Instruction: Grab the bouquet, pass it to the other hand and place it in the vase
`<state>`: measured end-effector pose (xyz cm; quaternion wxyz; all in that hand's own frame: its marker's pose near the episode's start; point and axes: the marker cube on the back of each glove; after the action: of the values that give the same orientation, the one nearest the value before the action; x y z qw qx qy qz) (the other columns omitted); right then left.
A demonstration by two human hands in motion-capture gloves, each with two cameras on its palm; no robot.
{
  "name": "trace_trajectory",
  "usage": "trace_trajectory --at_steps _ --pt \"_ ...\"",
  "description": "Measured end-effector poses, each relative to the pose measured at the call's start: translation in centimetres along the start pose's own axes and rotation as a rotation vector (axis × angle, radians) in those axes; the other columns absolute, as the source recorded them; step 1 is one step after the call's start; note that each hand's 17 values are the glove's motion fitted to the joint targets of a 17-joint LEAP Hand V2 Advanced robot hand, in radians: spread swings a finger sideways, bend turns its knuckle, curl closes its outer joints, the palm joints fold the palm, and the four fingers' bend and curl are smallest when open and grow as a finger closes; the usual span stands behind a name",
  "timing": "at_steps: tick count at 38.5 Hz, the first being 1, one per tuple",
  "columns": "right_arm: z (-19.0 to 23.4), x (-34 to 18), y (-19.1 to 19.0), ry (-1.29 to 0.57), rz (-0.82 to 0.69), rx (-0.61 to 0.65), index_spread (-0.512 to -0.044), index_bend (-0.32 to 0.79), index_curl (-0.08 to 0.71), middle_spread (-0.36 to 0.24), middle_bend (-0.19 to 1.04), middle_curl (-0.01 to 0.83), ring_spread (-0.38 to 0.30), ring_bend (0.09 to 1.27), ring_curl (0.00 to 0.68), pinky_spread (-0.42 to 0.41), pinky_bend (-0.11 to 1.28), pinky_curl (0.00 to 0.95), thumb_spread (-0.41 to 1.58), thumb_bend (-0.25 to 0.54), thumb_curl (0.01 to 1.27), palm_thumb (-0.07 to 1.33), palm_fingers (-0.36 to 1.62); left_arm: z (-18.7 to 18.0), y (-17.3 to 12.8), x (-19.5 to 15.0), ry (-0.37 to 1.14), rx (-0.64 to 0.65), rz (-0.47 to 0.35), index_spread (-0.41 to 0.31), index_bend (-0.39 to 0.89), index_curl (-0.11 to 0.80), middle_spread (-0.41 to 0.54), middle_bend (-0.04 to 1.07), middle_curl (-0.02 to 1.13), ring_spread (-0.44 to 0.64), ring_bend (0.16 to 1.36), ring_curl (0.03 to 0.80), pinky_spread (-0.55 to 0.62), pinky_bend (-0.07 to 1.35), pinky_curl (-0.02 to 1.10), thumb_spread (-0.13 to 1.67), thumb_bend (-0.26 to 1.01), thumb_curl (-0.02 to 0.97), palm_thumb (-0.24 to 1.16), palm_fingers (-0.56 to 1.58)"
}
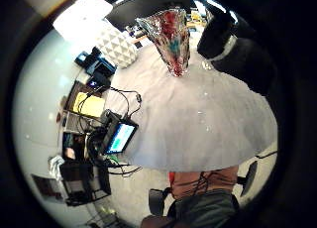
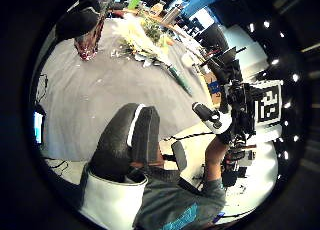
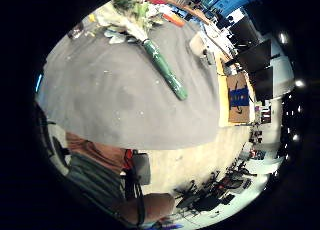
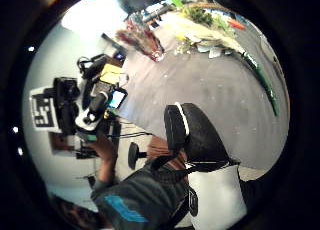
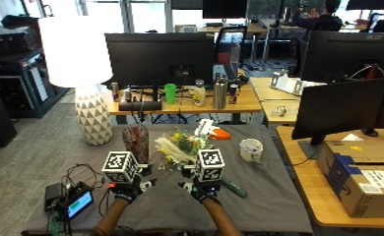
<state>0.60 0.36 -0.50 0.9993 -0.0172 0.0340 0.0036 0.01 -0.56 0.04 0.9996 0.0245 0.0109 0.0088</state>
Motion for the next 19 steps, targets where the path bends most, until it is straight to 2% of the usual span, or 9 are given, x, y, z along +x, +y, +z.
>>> trace_trajectory --at_steps 5,13,19 --pt "-1.3 1.3 1.2 0.033 0.007 -0.028 -0.383 0.15 0.253 0.02 0.21 0.259 0.163 0.22 0.172 0.285 0.33 0.273 1.15 0.124 0.24 0.49 0.24 0.0 0.2 0.2 0.02 0.015 0.005 -0.154 0.18 0.339 0.004 0.15 0.23 0.11 0.47 0.272 0.23 0.33 0.3 1.04 -0.02 0.206 0.19 0.61" --pt "0.3 5.3 -0.7 0.088 0.015 -0.019 -0.383 0.15 0.26 0.027 0.2 0.284 0.172 0.21 0.189 0.288 0.34 0.298 1.14 0.091 0.27 0.55 0.21 0.1 0.6 0.6 0.038 0.012 0.018 -0.153 0.17 0.356 0.004 0.15 0.24 0.11 0.47 0.285 0.23 0.33 0.33 1.05 -0.02 0.225 0.19 0.6" --pt "0.4 9.6 -0.5 0.082 0.098 -0.028 -0.381 0.14 0.263 0.039 0.18 0.291 0.178 0.2 0.197 0.29 0.38 0.319 1.12 0.072 0.29 0.6 0.16 0.7 0.4 0.7 0.054 0.04 0.034 -0.146 0.16 0.36 0.019 0.14 0.25 0.12 0.48 0.295 0.23 0.35 0.35 1.06 -0.02 0.236 0.18 0.57"
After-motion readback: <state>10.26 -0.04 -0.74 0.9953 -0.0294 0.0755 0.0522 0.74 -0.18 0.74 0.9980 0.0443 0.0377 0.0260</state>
